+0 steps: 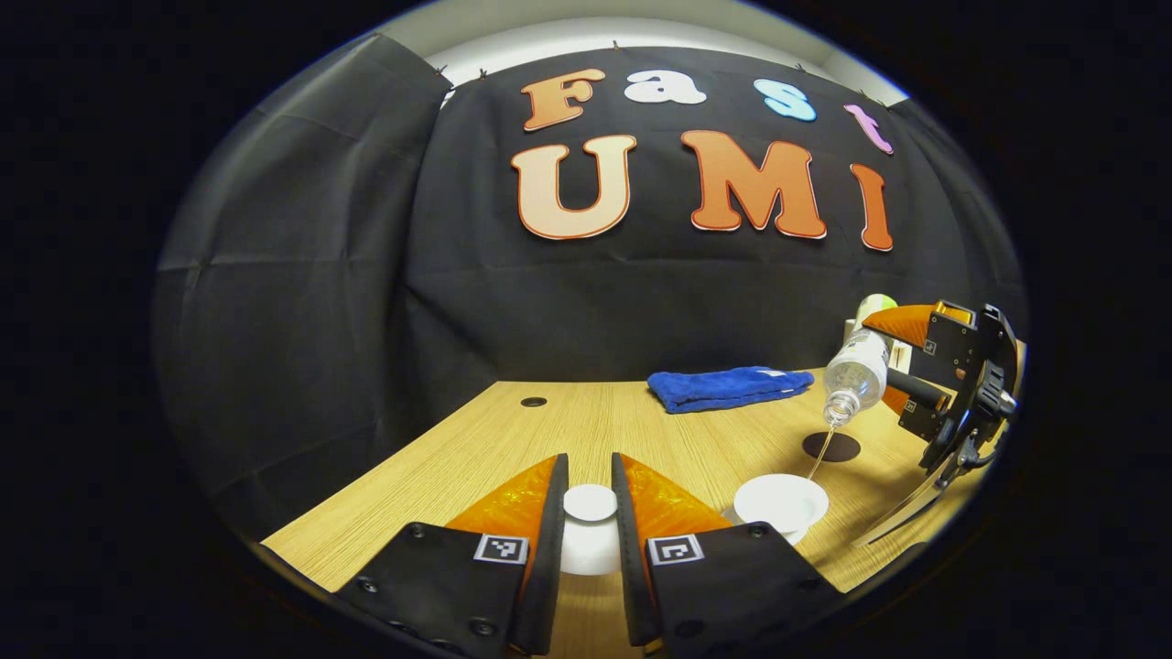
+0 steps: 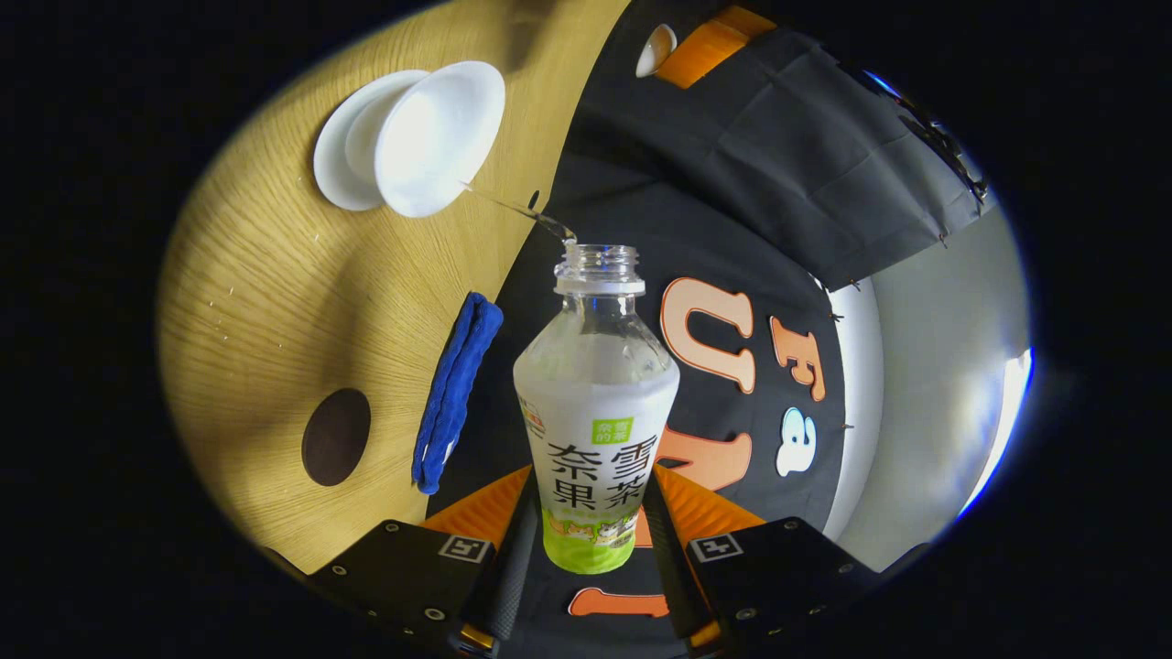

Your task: Open the teacup lid with one hand, grasp the water bottle and pour water into the teacup with the other hand; after pouring, place the water bottle on the coaster and then close the teacup lid.

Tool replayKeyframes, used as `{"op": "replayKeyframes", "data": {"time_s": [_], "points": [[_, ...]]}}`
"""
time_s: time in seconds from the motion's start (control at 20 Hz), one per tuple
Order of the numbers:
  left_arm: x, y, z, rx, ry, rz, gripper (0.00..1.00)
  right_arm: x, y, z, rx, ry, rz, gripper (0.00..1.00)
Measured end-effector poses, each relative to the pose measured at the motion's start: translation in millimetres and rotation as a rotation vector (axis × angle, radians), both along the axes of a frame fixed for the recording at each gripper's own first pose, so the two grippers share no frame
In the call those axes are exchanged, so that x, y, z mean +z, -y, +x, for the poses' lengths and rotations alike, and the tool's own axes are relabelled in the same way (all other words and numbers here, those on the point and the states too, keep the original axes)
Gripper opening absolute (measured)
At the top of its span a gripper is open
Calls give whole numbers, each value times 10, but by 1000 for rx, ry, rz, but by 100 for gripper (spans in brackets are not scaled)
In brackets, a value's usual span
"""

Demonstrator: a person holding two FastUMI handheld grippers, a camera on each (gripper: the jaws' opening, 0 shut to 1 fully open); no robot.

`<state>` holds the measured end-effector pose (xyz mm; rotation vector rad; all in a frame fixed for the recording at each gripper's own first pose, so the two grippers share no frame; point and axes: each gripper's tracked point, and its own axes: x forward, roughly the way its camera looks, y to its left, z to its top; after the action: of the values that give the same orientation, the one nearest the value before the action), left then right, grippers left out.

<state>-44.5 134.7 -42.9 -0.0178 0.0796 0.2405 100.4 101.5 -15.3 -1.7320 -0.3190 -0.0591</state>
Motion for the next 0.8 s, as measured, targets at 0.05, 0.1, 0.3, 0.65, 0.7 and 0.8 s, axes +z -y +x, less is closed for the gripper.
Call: {"op": "replayKeyframes", "data": {"time_s": [0.05, 0.1, 0.3, 0.65, 0.7, 0.8], "points": [[9, 0, -15, 2, 2, 1, 34, -1, -31, 4, 6, 3, -7, 67], [13, 5, -32, 0, 3, -2, 34, -3, -35, -1, 11, 5, -15, 64], [3, -35, -77, 10, 4, -9, 34, 57, -73, -15, 26, 23, -41, 64], [9, -40, -133, 9, 7, -13, 34, 116, -114, -22, 42, 42, -83, 64], [7, -43, -140, 10, 9, -12, 34, 133, -115, -8, 44, 44, -93, 64], [14, -50, -153, 11, 10, -13, 34, 167, -131, -8, 45, 51, -111, 64]]}}
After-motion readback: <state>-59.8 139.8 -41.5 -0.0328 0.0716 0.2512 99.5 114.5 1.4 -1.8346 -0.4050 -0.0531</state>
